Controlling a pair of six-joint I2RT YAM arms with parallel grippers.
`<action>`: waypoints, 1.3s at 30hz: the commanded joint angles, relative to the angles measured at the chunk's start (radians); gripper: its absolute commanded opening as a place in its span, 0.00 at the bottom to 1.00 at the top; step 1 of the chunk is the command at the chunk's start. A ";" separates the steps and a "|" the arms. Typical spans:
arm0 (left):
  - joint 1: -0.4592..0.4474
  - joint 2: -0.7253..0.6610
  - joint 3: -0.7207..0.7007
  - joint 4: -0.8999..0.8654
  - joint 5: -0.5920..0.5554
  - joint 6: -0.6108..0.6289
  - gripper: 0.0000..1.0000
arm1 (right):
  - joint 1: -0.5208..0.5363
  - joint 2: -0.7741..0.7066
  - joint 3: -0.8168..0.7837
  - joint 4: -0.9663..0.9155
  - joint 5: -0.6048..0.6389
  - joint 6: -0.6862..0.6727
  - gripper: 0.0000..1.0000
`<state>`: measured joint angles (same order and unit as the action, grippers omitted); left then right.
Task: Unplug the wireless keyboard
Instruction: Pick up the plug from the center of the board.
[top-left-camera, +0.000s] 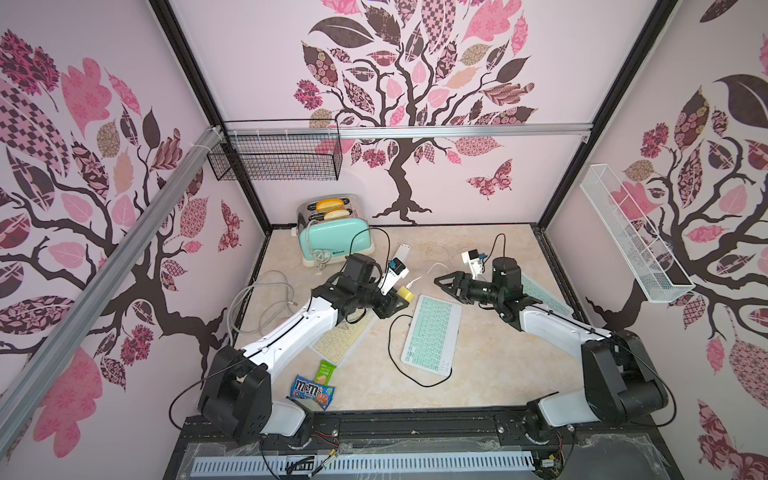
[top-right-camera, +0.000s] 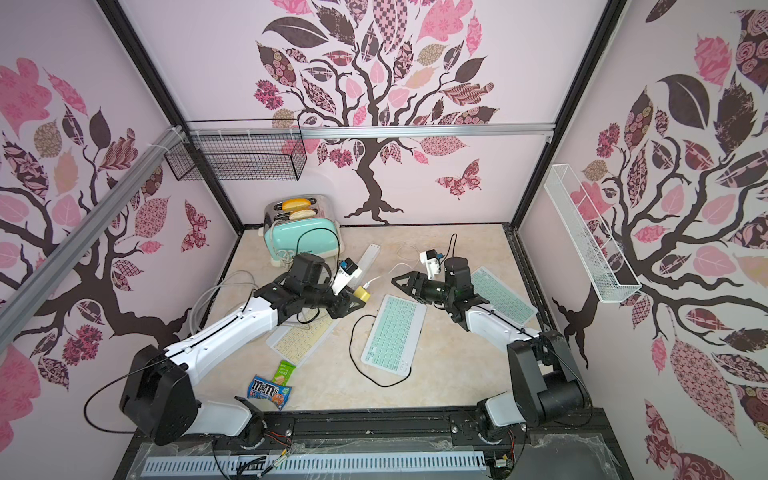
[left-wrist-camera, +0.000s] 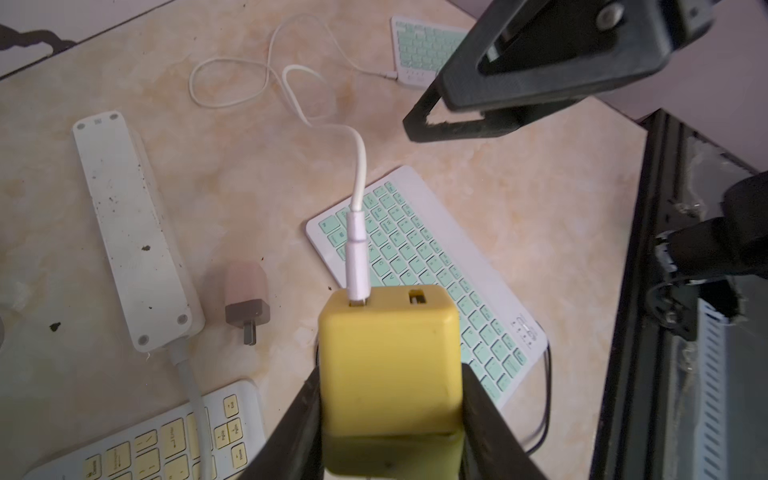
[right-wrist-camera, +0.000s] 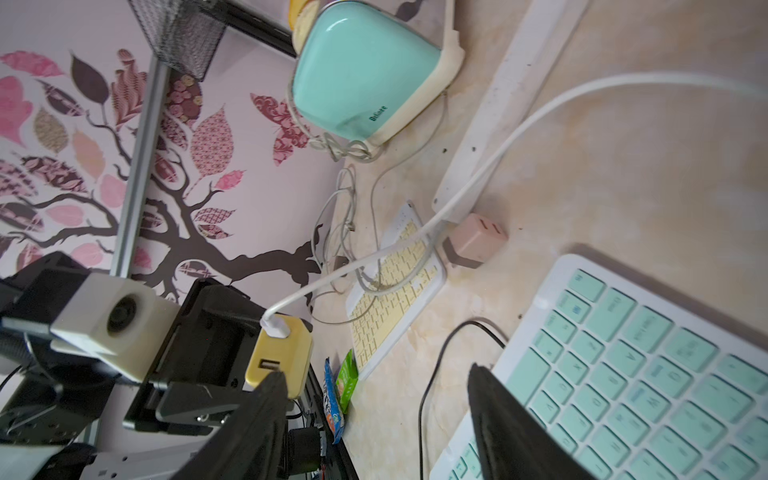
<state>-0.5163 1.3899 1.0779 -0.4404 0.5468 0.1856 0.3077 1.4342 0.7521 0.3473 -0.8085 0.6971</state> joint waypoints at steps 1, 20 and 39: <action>0.027 -0.024 0.066 -0.158 0.288 0.058 0.00 | 0.070 0.017 0.022 0.232 -0.084 0.023 0.67; 0.089 0.043 0.129 -0.219 0.378 0.082 0.00 | 0.127 0.076 0.024 0.386 -0.172 0.036 0.53; 0.130 0.069 0.131 -0.190 0.389 0.066 0.00 | 0.123 0.232 0.094 0.753 -0.261 0.214 0.47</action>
<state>-0.3859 1.4651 1.1889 -0.6407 0.9054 0.2401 0.4202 1.6489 0.8108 0.9775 -1.0454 0.8528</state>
